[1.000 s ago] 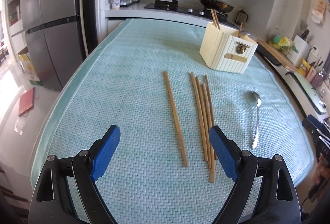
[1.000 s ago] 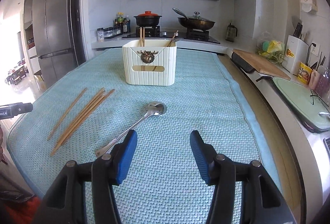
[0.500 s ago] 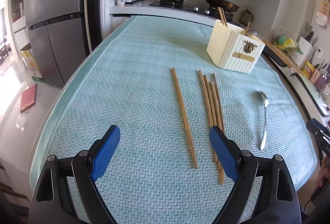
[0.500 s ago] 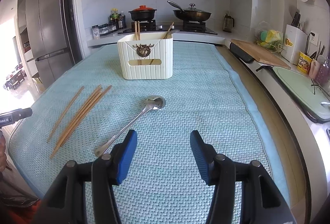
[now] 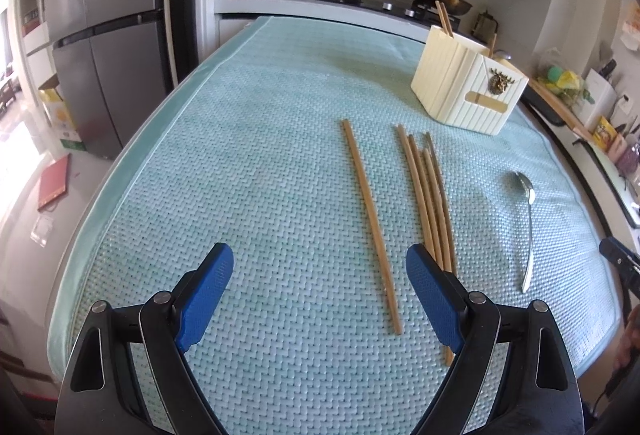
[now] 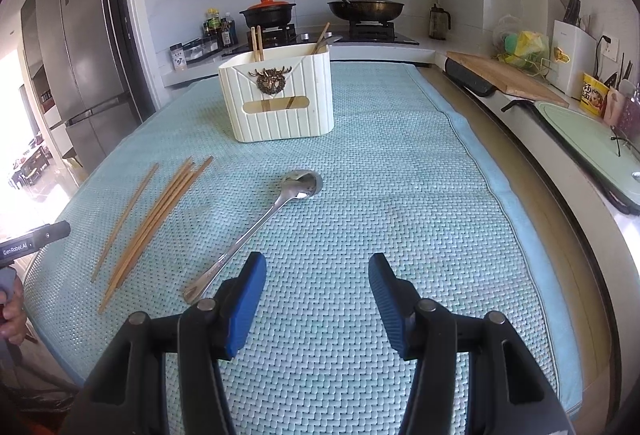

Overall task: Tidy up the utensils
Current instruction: 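Move the right tool over the steel spoon and close on its bowl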

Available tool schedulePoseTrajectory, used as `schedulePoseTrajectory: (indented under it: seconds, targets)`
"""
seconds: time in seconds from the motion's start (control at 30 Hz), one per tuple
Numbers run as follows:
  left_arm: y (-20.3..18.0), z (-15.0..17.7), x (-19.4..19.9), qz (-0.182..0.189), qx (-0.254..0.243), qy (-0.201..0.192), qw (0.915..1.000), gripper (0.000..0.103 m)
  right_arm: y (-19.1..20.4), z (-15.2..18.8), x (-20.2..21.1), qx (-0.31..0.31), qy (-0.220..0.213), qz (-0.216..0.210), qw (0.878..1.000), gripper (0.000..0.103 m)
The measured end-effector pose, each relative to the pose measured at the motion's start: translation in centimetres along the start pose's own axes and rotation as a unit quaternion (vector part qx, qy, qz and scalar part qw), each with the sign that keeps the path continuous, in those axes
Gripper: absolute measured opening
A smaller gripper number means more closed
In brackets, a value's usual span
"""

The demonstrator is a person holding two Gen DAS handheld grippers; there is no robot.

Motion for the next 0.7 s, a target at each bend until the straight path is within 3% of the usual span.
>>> schedulePoseTrajectory:
  seconds: [0.43,0.7]
  targets:
    - [0.3,-0.7,-0.6,-0.005,-0.006,0.005,1.0,0.089,2.6,-1.1,-3.6,-0.053,0.06,-0.069,0.994,0.054]
    - [0.3,-0.5,-0.7,-0.007,-0.011,0.009,0.9999,0.089,5.2,-1.7,-8.5,-0.089,0.129,-0.126,0.98,0.054]
Point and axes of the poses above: each gripper's, at about its wrist camera, not at the fingertips, and x roughly against the way its jaws point, y to its left, z to its underside, the point moved 10 cm from there along -x, roughly the way its jaws point, and after that the axes turned 15 degrees about z, right-handed, at the moved point
